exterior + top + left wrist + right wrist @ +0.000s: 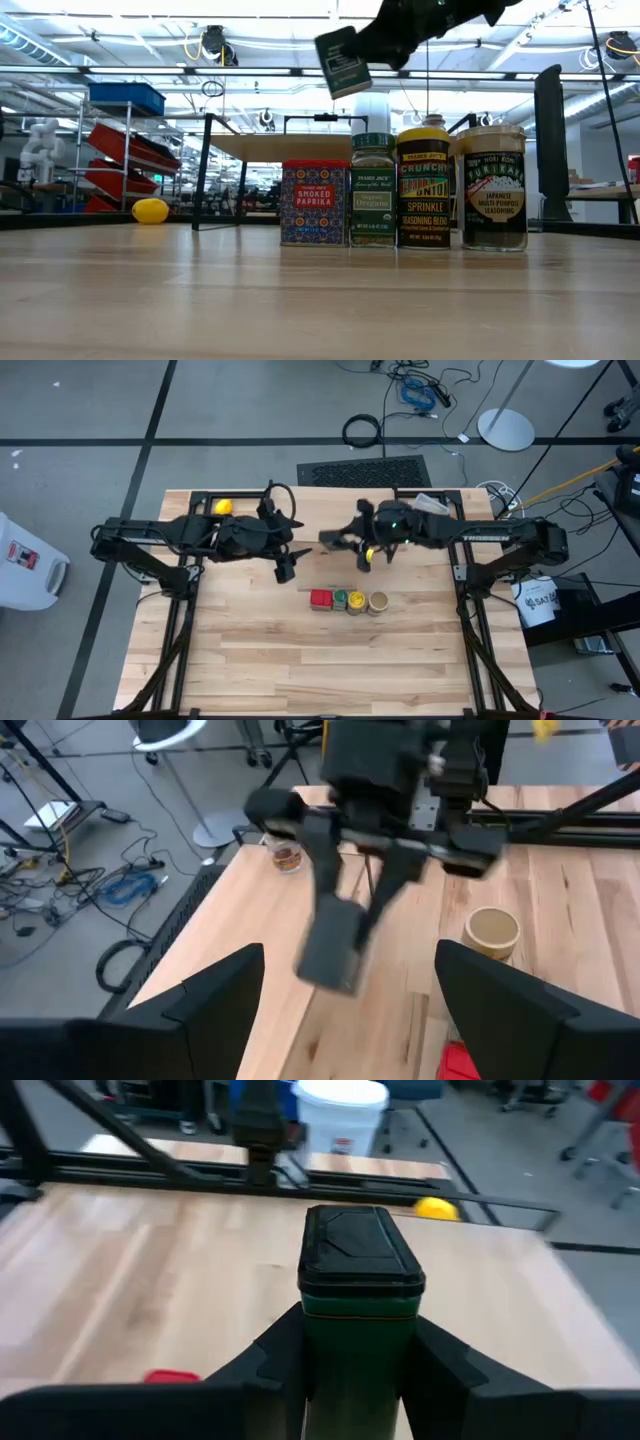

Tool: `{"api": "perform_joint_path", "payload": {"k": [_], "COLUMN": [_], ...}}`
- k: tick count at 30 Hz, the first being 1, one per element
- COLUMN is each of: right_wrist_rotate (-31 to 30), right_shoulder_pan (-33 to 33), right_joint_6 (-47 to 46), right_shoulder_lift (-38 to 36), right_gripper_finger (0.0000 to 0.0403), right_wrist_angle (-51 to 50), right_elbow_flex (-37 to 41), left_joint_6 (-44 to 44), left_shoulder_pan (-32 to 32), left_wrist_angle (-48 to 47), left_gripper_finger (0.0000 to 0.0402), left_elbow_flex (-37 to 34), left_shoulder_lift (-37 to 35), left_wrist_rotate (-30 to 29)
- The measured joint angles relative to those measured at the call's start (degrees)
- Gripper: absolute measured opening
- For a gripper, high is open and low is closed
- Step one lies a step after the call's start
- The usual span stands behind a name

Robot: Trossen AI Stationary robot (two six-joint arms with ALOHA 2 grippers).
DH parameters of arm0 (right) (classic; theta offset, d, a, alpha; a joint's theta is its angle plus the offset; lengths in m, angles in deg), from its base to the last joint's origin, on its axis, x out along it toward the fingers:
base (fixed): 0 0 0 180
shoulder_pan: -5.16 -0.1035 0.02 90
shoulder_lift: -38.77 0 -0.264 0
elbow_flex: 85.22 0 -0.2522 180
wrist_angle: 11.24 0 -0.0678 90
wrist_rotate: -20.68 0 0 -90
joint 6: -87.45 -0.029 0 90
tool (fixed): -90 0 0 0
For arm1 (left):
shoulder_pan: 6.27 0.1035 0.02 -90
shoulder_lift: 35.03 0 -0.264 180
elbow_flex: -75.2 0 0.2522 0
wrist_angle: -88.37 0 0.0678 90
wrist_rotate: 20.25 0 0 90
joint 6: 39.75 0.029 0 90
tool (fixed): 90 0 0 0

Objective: Shelf spices
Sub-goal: Put the black seasoning can on the shelf

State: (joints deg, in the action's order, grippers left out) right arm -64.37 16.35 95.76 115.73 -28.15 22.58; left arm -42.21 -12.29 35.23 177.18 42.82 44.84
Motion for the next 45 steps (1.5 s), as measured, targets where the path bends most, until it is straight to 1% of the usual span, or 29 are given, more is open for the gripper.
{"api": "perform_joint_path", "payload": {"k": [5,9,11,14,18,23,28,32,38,45], "right_wrist_rotate": [3.9,10.7,15.1,20.0,25.1,25.5,25.4,25.0,24.6,24.8], "right_shoulder_pan": [8.3,16.4,20.5,25.5,29.3,31.2,31.2,31.3,33.1,33.8], "right_joint_6": [2.4,4.0,4.3,4.5,4.9,7.1,7.8,9.2,10.7,10.8], "right_shoulder_lift": [-4.1,-5.9,-6.1,-5.6,-3.5,-0.2,1.8,2.1,2.1,2.1], "right_gripper_finger": [0.0114,0.0113,0.0115,0.0117,0.0117,0.0118,0.0118,0.0118,0.0119,0.0119], "right_wrist_angle": [-3.4,-6.4,-6.6,-6.5,-5.1,-5.2,-5.6,-6.3,-11.2,-12.1], "right_elbow_flex": [0.0,0.0,0.0,0.0,0.0,-0.1,-0.1,-0.1,-0.1,-0.1], "left_joint_6": [0.0,-0.1,-0.1,-0.1,0.0,1.3,1.3,1.3,1.3,1.3], "left_shoulder_pan": [0.0,0.0,0.0,0.0,0.0,0.0,0.0,0.0,0.0,0.0], "left_wrist_angle": [0.0,-0.7,-0.7,-0.7,0.7,1.9,2.0,2.0,2.0,2.0], "left_gripper_finger": [0.0305,0.0305,0.0305,0.0305,0.0305,0.0305,0.0305,0.0305,0.0305,0.0305], "left_elbow_flex": [-0.3,-1.7,-2.8,-4.7,-7.5,-8.1,-8.1,-8.1,-8.1,-8.1], "left_shoulder_lift": [0.0,0.1,0.1,0.1,0.1,0.1,0.1,0.1,0.1,0.1], "left_wrist_rotate": [-0.1,-0.1,-0.1,-0.1,-0.1,-0.1,-0.1,0.0,0.0,0.1]}}
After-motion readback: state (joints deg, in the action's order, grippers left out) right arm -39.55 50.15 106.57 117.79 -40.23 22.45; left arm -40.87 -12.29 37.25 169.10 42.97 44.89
